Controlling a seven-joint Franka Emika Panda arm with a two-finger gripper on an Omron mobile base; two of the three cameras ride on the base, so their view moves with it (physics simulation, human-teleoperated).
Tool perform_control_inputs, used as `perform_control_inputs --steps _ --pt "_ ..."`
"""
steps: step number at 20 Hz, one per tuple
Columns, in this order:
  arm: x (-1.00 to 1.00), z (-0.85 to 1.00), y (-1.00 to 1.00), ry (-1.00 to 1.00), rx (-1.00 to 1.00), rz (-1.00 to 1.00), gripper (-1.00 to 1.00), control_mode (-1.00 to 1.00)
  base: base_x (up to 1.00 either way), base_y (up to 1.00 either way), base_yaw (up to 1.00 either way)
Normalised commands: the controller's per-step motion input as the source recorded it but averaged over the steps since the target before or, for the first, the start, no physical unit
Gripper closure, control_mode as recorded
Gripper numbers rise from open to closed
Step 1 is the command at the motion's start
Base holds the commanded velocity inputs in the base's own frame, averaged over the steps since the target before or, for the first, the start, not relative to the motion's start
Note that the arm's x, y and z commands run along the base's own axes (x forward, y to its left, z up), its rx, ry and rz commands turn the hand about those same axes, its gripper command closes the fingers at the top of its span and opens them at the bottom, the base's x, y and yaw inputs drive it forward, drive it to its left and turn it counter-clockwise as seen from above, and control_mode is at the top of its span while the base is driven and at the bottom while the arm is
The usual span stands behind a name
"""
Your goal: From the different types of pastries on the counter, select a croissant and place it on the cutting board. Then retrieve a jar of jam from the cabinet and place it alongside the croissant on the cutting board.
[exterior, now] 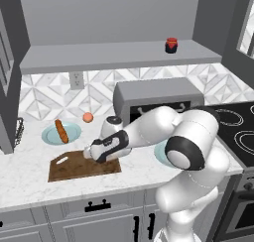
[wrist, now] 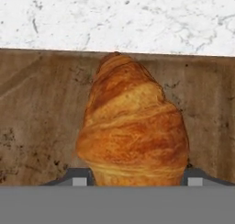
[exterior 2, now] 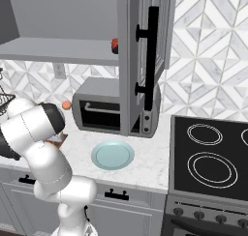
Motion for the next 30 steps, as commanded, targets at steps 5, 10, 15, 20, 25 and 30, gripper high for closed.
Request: perform_control_inputs --steps 5,10,15,20,25,30 --pt "0.0 -0.01 0.01 0.0 0.0 0.0 -1.0 -1.0 0.0 0.0 0.0" --pt "-0.06 0.35 0.0 0.0 -0.01 0.0 -1.0 -1.0 0.0 0.0 0.0" --pt "-0.15 0.82 0.0 0.0 -0.05 0.0 -1.0 -1.0 0.0 0.0 0.0" --pt "-0.3 0.93 0.0 -0.01 -0.01 0.0 -1.0 -1.0 0.0 0.0 0.0" --pt "-0.58 0.86 -0.08 0.0 0.0 0.0 -1.0 -1.0 0.0 0.0 0.0" --pt "-0.6 0.75 -0.25 0.0 0.0 0.0 -1.0 -1.0 0.0 0.0 0.0"
